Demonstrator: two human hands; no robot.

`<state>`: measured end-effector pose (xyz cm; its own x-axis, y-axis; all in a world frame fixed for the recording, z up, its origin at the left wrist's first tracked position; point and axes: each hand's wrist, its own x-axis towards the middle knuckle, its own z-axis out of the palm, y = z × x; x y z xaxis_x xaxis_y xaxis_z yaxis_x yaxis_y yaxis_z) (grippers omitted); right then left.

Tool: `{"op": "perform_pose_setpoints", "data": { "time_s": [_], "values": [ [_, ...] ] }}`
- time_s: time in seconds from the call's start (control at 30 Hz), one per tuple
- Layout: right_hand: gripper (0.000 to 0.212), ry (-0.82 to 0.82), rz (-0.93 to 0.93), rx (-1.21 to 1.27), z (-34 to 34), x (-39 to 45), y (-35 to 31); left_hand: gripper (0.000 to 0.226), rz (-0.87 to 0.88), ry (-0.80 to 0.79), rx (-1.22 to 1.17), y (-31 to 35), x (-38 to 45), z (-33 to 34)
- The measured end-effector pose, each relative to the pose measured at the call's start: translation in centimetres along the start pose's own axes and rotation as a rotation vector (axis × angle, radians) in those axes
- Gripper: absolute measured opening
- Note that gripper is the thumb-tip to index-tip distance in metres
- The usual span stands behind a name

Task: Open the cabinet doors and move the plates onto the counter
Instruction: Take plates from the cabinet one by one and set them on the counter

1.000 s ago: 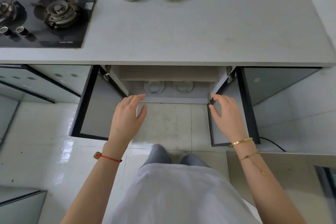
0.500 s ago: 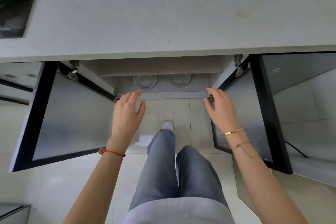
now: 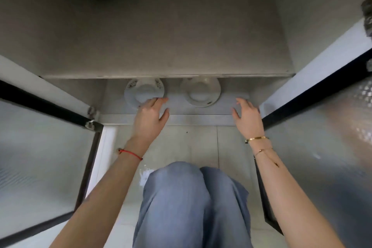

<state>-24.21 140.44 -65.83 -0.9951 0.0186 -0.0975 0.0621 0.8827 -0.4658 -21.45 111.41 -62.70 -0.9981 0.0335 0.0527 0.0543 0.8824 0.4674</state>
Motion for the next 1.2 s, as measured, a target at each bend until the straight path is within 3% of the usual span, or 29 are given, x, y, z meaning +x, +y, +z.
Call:
{"op": "perform_pose_setpoints", "data": {
  "time_s": [0.27,0.47,0.73,0.87,1.2],
  "values": [
    [0.034,0.020,-0.087,-0.021,11.3,8.4,5.4,0.031,0.002,0.004,0.066,-6.7,7.3,12.8],
    [0.036,0.006,-0.042,-0.012,16.0,13.5,6.4,0.039,-0.136,-0.082,0.008,-9.8,11.6,18.4],
    [0.040,0.022,0.084,0.093,19.6,18.0,7.4,0.053,-0.213,-0.216,0.019,-11.8,16.2,22.3],
    [0.042,0.024,0.097,0.157,20.3,18.3,7.8,0.043,-0.202,-0.255,-0.015,-11.5,17.0,23.7],
    [0.039,0.061,0.153,0.277,21.0,14.9,7.9,0.041,-0.299,-0.196,-0.251,-10.4,14.9,24.4]
  ]
}}
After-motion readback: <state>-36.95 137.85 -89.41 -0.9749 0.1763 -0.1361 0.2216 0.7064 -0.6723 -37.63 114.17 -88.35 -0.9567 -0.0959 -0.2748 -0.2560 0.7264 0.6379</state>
